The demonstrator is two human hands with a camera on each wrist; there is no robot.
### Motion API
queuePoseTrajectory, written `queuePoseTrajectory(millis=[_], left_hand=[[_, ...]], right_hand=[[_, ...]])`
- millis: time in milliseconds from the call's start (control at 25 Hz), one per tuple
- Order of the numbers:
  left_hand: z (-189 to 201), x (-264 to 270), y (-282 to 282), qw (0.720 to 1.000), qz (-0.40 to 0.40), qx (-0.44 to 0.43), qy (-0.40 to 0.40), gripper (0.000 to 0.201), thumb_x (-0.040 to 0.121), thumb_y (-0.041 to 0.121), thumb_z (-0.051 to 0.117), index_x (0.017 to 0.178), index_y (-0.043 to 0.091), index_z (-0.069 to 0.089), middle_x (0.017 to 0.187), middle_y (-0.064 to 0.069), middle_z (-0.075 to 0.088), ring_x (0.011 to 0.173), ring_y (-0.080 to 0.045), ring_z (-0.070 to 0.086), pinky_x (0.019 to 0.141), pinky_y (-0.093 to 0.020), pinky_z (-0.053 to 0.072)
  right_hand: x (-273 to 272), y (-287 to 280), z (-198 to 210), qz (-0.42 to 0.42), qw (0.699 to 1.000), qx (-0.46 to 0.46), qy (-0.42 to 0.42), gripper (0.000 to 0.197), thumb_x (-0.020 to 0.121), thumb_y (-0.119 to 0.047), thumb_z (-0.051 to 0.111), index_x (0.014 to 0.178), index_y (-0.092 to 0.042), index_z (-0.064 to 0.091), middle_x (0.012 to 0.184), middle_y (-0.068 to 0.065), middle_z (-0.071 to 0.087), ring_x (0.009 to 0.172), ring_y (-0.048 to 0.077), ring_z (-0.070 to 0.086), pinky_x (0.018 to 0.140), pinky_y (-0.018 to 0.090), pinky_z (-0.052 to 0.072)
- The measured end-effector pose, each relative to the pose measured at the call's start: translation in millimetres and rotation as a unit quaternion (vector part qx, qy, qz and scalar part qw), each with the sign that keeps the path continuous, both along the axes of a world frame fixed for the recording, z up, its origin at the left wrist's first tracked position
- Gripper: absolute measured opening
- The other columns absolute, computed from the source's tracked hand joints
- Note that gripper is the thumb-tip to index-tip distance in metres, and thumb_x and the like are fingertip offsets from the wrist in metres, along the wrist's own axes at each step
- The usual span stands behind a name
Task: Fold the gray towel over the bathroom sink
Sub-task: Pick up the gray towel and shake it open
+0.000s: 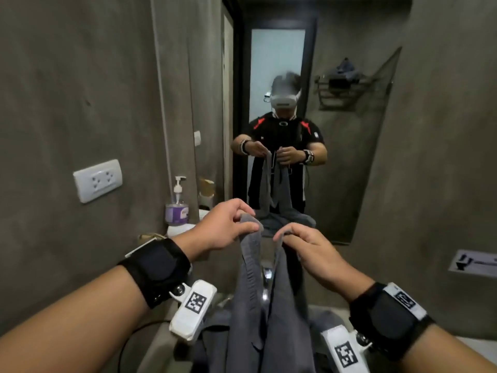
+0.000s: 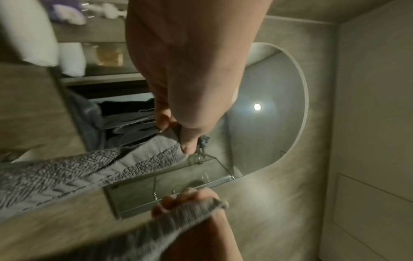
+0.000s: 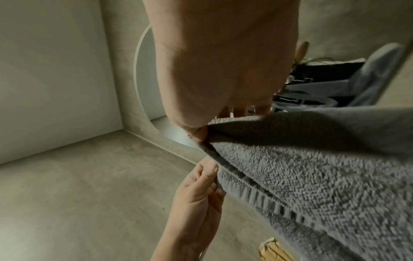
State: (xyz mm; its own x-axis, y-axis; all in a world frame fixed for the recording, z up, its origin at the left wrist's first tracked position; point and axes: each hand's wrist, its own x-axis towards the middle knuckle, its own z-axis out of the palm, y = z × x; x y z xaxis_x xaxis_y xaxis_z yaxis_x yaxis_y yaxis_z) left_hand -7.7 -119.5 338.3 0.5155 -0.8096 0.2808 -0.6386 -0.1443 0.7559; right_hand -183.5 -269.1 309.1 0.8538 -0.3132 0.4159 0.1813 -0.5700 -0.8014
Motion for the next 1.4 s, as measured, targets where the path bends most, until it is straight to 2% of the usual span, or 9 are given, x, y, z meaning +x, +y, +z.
queuePoseTrajectory(millis=[200,320,480,720,920,1000,1120,1280,1400], left_hand=[[-19,-13,-10,0.997,-0.072,-0.009,0.022,0.028,0.088,0.012,0.075,0.110,0.027,0.071,0.094,-0.006,0.078,0.087,-0.007,0.069,0.081,-0.032,0.057],[-21,-18,-13,0.995,-0.086,-0.010,0.048,0.036,0.095,0.009,0.066,0.127,0.022,0.054,0.099,-0.008,0.077,0.096,-0.019,0.071,0.095,-0.047,0.054],[-16,-21,-10,0.994,-0.107,0.010,-0.002,0.065,0.098,0.016,0.062,0.152,0.021,0.027,0.110,0.009,0.076,0.110,-0.009,0.068,0.105,-0.043,0.047],[-11,-28,-5,0.987,-0.103,0.019,-0.122,0.087,0.098,0.021,0.061,0.160,0.028,0.000,0.110,0.024,0.073,0.095,-0.010,0.071,0.092,-0.034,0.053],[-6,-27,2,0.986,-0.085,0.030,-0.140,0.091,0.092,0.021,0.071,0.160,0.023,0.010,0.101,0.023,0.075,0.095,0.008,0.067,0.087,-0.016,0.047],[-7,-27,4,0.990,-0.076,0.010,-0.120,0.083,0.087,0.021,0.076,0.154,0.024,0.027,0.094,0.018,0.076,0.085,0.005,0.070,0.083,-0.019,0.052],[-12,-27,7,0.995,-0.086,-0.007,-0.051,0.045,0.080,0.018,0.078,0.116,0.024,0.053,0.087,0.005,0.070,0.068,-0.007,0.065,0.070,-0.031,0.057],[-40,-33,6,0.992,-0.100,0.068,-0.022,0.024,0.077,0.021,0.079,0.093,0.017,0.062,0.075,0.006,0.065,0.062,-0.007,0.055,0.064,-0.033,0.052],[-51,-30,6,0.995,-0.038,0.069,-0.058,0.019,0.077,0.023,0.076,0.079,0.022,0.057,0.067,0.012,0.060,0.057,-0.004,0.049,0.061,-0.026,0.043]], right_hand=[[10,-3,-18,-0.001,0.996,0.073,-0.041,0.006,0.092,-0.013,0.069,0.094,-0.015,0.074,0.093,0.006,0.077,0.085,0.010,0.066,0.080,0.030,0.052],[13,-9,-16,0.000,0.993,0.112,-0.049,0.007,0.085,-0.017,0.077,0.089,-0.015,0.072,0.084,0.007,0.075,0.076,0.010,0.065,0.072,0.026,0.051],[16,-14,-11,-0.001,0.993,0.111,-0.037,0.011,0.081,-0.013,0.082,0.081,-0.018,0.072,0.075,-0.003,0.071,0.070,0.008,0.059,0.067,0.023,0.047],[17,-18,-4,0.053,0.981,0.187,0.029,0.040,0.070,-0.023,0.084,0.104,-0.005,0.073,0.090,0.018,0.075,0.082,0.021,0.068,0.081,0.033,0.055],[16,-16,-2,0.048,0.986,0.156,0.042,0.017,0.076,-0.015,0.083,0.086,-0.008,0.072,0.091,0.014,0.074,0.086,0.021,0.066,0.086,0.036,0.052],[17,-15,-1,0.055,0.988,0.130,0.056,0.012,0.081,-0.015,0.080,0.084,-0.012,0.069,0.089,0.010,0.072,0.085,0.020,0.064,0.084,0.038,0.049],[18,-14,3,0.077,0.993,0.048,0.072,0.017,0.090,-0.022,0.073,0.091,-0.008,0.063,0.083,0.003,0.063,0.079,0.016,0.055,0.078,0.039,0.044],[19,-11,14,0.063,0.994,-0.046,0.076,0.038,0.083,-0.048,0.062,0.094,-0.013,0.056,0.080,-0.004,0.056,0.075,0.010,0.049,0.073,0.037,0.043],[14,-15,19,0.047,0.986,-0.138,0.081,0.029,0.084,-0.057,0.055,0.090,-0.030,0.052,0.075,-0.015,0.054,0.070,0.001,0.047,0.070,0.031,0.043]])
